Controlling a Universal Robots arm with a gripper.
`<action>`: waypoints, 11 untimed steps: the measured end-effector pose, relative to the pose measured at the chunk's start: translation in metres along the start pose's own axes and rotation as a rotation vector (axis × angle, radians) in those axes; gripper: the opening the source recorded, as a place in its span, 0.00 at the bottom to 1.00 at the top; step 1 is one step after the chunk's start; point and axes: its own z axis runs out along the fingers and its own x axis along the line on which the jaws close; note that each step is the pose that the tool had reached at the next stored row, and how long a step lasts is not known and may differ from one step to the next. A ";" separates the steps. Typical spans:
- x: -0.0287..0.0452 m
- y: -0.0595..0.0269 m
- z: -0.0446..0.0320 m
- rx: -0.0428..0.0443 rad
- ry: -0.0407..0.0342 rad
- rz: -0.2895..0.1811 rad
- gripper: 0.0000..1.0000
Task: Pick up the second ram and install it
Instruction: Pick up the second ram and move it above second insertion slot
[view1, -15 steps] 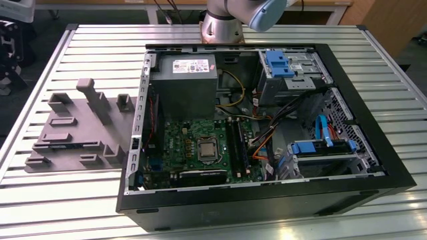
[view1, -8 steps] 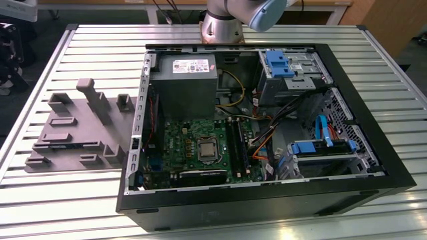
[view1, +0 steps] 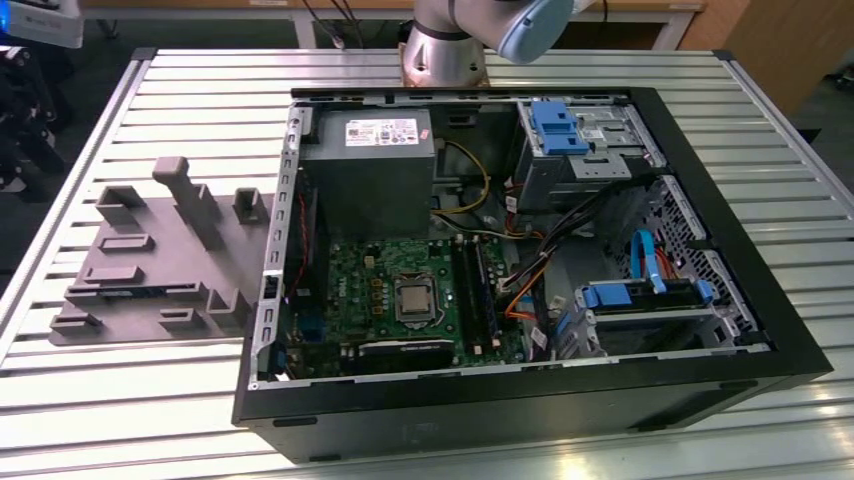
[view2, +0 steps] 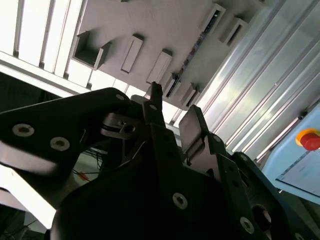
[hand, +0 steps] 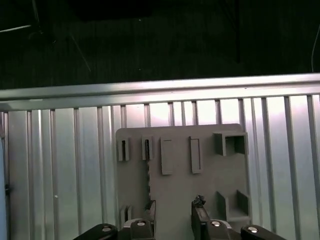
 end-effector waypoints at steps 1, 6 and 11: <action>0.0001 -0.0001 0.0019 0.0000 0.0000 0.000 0.42; 0.0003 -0.0002 0.0108 -0.0004 0.0002 0.000 0.42; 0.0013 -0.0005 0.0187 -0.0011 0.0008 -0.034 0.42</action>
